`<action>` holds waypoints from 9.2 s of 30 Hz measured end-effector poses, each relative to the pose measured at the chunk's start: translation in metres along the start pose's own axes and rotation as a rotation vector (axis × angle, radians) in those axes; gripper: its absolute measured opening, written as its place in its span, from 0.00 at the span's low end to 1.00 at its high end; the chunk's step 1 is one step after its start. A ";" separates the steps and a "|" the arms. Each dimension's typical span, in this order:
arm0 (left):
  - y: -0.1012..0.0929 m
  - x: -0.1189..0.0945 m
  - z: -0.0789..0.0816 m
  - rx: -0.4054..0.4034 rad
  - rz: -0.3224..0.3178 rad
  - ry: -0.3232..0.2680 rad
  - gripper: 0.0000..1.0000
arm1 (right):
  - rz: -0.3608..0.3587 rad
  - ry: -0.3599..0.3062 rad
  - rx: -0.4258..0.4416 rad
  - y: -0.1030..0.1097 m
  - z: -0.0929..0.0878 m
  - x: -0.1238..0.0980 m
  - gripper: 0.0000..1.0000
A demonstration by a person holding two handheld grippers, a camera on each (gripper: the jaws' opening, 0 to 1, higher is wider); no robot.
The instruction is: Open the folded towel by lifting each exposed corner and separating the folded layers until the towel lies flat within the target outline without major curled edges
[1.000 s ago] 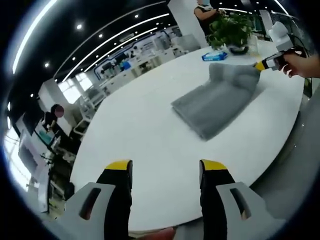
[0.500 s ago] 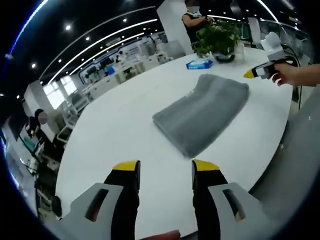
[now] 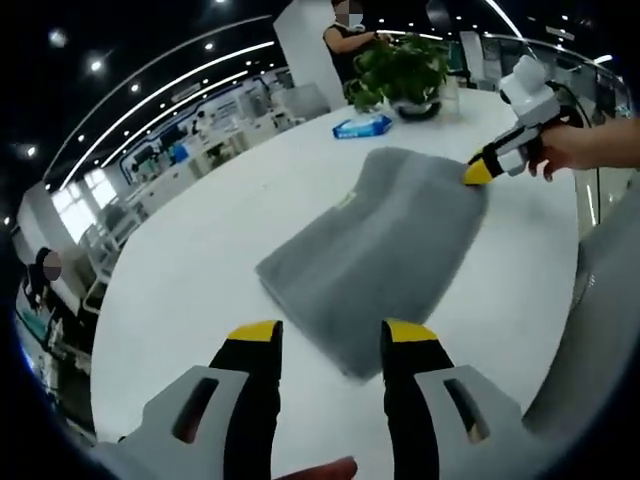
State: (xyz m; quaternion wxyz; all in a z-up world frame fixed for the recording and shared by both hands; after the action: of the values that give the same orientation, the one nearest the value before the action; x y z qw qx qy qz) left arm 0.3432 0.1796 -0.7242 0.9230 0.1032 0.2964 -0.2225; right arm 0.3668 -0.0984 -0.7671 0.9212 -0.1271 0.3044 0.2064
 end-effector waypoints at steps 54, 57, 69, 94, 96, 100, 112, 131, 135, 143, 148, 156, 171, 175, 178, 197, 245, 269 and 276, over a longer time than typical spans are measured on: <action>-0.022 0.014 -0.052 -0.286 0.058 0.013 0.23 | 0.315 0.327 -0.406 -0.004 0.030 0.066 0.16; -0.023 0.013 -0.052 -0.299 0.067 0.013 0.22 | 0.332 0.339 -0.425 -0.003 0.035 0.072 0.16; -0.024 0.013 -0.053 -0.376 0.043 0.053 0.23 | 0.372 0.385 -0.513 0.005 0.052 0.088 0.15; -0.050 0.015 -0.052 -0.390 -0.064 0.089 0.23 | 0.529 0.391 -0.716 0.007 0.096 0.143 0.15; -0.054 0.015 -0.051 -0.386 -0.075 0.089 0.23 | 0.549 0.390 -0.741 0.007 0.100 0.147 0.15; -0.060 0.016 -0.052 -0.380 -0.107 0.096 0.23 | 0.584 0.401 -0.780 0.008 0.108 0.158 0.15; -0.078 0.022 -0.048 -0.372 -0.153 0.094 0.23 | 0.643 0.397 -0.874 0.018 0.128 0.181 0.15; -0.106 0.035 -0.032 -0.418 -0.202 0.120 0.20 | 0.555 0.380 -0.914 0.038 0.144 0.195 0.14; -0.099 0.027 -0.027 -0.475 -0.231 0.123 0.20 | 0.500 0.356 -0.857 0.035 0.144 0.192 0.15; -0.068 -0.008 -0.026 -0.525 -0.166 0.043 0.21 | 0.411 0.229 -0.793 0.027 0.154 0.190 0.21; -0.039 -0.024 -0.037 -0.568 -0.072 0.017 0.22 | 0.400 0.168 -0.698 0.026 0.166 0.185 0.23; -0.012 -0.025 -0.050 -0.591 0.070 0.035 0.25 | 0.395 0.027 -0.589 0.035 0.184 0.142 0.23; 0.013 -0.010 -0.070 -0.810 0.069 0.053 0.23 | 0.477 -0.132 -0.316 0.096 0.142 0.051 0.25; 0.013 -0.010 -0.071 -0.839 0.067 0.058 0.21 | 0.525 -0.129 -0.234 0.121 0.127 0.036 0.24; 0.012 -0.014 -0.067 -0.842 0.072 0.039 0.16 | 0.587 -0.137 -0.133 0.142 0.121 0.022 0.22; -0.017 -0.018 -0.023 -0.770 -0.134 -0.072 0.03 | 0.639 -0.070 -0.052 0.187 0.108 -0.006 0.17; -0.025 -0.014 -0.019 -0.609 -0.137 -0.098 0.06 | 0.653 0.029 -0.028 0.202 0.104 0.010 0.21; -0.055 -0.010 -0.010 -0.494 -0.269 -0.092 0.08 | 0.587 0.193 -0.127 0.193 0.082 0.045 0.01; -0.048 -0.012 -0.009 -0.626 -0.280 -0.121 0.09 | 0.563 0.147 -0.096 0.179 0.093 0.037 0.00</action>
State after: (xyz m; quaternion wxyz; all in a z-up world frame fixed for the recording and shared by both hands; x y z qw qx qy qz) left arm 0.3076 0.1442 -0.7269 0.8864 -0.2397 0.3063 -0.2511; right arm 0.3586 0.1042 -0.7367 0.7961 -0.0954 0.3835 0.4584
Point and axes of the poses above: the point that each gripper's makers call its tool centre point, and the gripper's own axes: x roughly forward along the fingers, y roughly to its left, z roughly out of its top, the point moved 3 cm from there along -x, roughly backward along the fingers, and after that the axes turned 15 degrees about -x, right-handed, at the moved point
